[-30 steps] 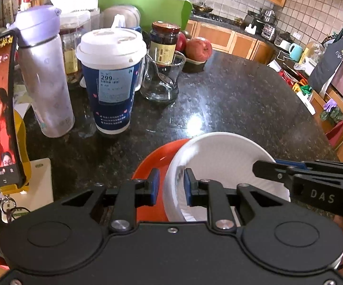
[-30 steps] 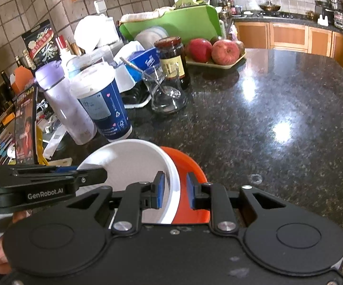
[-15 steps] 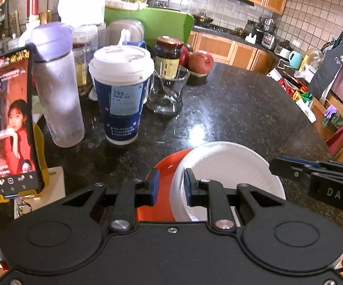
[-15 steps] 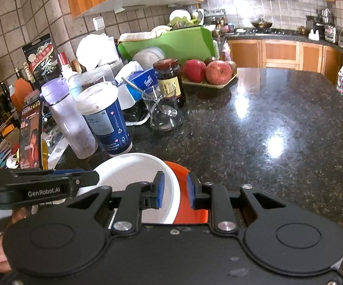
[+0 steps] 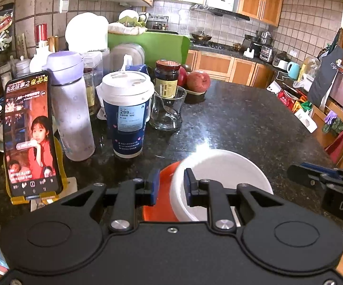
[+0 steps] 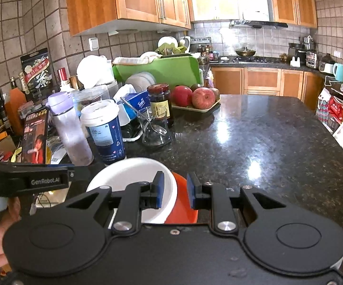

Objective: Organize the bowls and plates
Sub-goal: 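Lower the white bowl onto the orange plate and open the left tool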

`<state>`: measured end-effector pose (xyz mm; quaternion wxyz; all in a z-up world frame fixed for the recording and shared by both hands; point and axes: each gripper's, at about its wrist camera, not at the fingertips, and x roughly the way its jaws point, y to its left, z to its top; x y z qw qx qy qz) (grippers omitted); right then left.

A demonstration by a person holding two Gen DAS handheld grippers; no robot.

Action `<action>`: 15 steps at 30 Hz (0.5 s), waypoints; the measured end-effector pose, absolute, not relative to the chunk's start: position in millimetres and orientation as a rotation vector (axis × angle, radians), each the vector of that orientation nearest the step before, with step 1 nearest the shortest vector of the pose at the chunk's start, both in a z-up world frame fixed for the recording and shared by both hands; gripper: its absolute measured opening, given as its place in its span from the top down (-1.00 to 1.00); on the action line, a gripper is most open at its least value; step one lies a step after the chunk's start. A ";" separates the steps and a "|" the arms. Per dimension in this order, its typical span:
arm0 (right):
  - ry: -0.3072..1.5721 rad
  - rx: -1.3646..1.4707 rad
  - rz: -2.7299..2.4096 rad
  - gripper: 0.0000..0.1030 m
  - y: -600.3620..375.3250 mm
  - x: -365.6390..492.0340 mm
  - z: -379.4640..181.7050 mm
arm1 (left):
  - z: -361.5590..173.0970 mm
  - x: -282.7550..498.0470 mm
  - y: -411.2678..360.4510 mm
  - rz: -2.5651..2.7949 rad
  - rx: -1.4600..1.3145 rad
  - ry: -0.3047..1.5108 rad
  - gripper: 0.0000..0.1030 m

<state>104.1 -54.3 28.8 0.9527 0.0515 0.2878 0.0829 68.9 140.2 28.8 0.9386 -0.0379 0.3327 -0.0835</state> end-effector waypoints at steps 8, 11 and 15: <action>0.587 0.102 0.174 0.55 -58.7 76.2 22.1 | 24.3 50.7 126.3 -0.102 -0.071 0.668 0.44; 0.589 0.110 0.181 0.55 -60.5 64.6 19.7 | 21.3 43.9 120.7 -0.075 -0.059 0.675 0.44; 0.578 0.102 0.159 0.55 -61.2 47.0 19.9 | 18.1 34.6 112.8 -0.032 -0.034 0.694 0.44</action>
